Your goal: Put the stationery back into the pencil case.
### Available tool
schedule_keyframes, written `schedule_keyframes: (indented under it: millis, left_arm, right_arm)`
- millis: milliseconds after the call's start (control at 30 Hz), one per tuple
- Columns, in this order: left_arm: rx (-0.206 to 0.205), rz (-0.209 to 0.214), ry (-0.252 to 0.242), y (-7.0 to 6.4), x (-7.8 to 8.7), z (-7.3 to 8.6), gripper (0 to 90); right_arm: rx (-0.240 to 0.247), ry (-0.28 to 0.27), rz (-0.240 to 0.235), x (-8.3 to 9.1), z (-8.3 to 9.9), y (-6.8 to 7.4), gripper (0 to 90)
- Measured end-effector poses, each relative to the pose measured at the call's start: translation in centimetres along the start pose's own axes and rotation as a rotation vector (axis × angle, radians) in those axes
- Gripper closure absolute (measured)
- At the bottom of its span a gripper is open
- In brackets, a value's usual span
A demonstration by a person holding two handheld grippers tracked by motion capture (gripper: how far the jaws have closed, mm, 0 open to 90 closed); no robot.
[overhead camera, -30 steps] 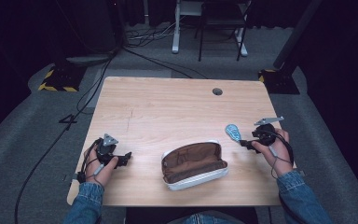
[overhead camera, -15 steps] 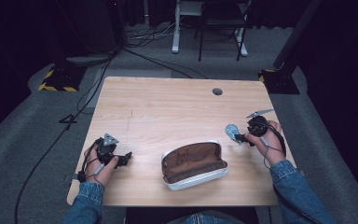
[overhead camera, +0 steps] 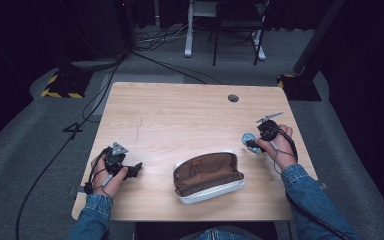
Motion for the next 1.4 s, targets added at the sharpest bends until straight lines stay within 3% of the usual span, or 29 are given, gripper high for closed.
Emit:
schedule_keyframes:
  millis: [433, 633, 767, 833, 1400]
  left_arm:
    - [-0.002, 0.000, 0.000, 0.0, 0.0, 0.0, 8.4]
    - [-0.002, 0.000, -0.001, 0.0, 0.0, 0.0, 8.4]
    - [-0.002, 0.000, 0.000, 0.0, 0.0, 0.0, 8.4]
    - [-0.001, 0.000, -0.001, 0.0, 0.0, 0.0, 8.4]
    - [-0.003, 0.001, 0.000, 0.0, 0.0, 0.0, 8.4]
  right_arm:
    - [-0.001, -0.018, 0.014, -1.9, -0.8, 0.4, 20.2]
    - [-0.024, -0.021, 0.009, -2.0, -1.0, 0.5, 20.4]
    - [-0.024, -0.015, 0.007, -1.9, -1.0, 0.4, 29.5]
    - [-0.019, -0.004, 0.005, -1.6, -1.0, 0.4, 38.2]
    - [-0.037, 0.027, 0.001, -1.3, -0.7, 0.4, 38.9]
Point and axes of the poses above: each handheld gripper's, and its own axes: x roughly backward along the jaws, z roughly out of its underside, y roughly to its left, the point moved 3 cm from there along -x, roughly forward along the jaws, and after that the axes turned 15 degrees about y, right-handed, at the moved point
